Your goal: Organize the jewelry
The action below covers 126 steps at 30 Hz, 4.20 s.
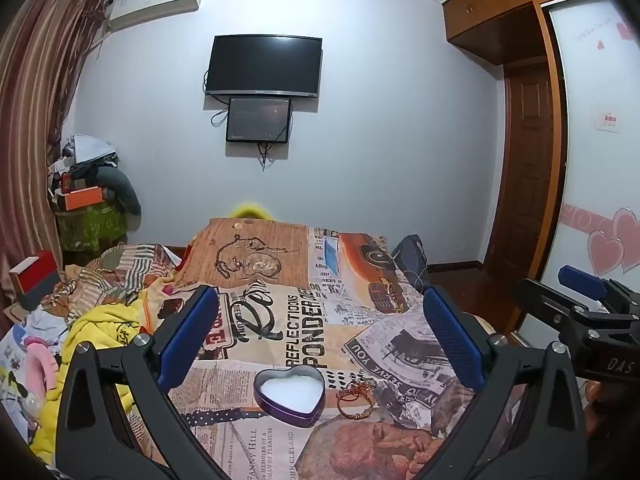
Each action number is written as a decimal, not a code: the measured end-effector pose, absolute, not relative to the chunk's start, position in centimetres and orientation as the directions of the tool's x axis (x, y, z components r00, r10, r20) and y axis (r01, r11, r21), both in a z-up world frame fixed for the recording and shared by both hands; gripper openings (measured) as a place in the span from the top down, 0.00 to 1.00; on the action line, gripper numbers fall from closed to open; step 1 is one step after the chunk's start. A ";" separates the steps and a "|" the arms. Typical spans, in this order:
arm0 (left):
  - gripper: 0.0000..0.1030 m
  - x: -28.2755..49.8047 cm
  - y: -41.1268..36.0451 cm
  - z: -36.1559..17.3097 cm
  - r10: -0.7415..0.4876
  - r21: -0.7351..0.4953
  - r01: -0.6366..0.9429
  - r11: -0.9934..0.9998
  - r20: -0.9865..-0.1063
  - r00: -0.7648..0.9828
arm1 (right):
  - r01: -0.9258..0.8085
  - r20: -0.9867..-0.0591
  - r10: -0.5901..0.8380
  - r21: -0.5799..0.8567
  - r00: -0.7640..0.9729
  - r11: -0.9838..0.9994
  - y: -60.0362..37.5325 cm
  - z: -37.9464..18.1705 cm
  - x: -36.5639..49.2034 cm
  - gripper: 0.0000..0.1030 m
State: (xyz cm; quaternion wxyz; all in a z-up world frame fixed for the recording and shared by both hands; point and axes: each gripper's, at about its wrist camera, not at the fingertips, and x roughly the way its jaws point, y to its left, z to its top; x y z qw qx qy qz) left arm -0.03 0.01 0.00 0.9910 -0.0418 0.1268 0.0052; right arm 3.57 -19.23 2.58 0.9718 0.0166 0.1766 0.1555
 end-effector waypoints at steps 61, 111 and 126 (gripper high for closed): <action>0.00 0.3 0.2 -0.5 0.005 -0.080 -0.027 0.996 -0.268 0.963 | -0.302 -0.338 0.314 0.091 0.887 0.949 -18.8 2.1 3.4 0.00; 0.00 9.4 -2.5 -11.0 -0.133 -0.080 0.106 0.991 -0.615 0.778 | -0.155 -0.624 0.064 -0.092 0.779 0.984 -22.4 -7.2 10.7 0.00; 0.15 13.0 -4.6 -17.7 -0.259 -0.179 0.190 0.965 -0.757 0.600 | -0.318 -0.755 0.244 0.050 0.609 0.947 -22.5 -12.0 13.9 0.22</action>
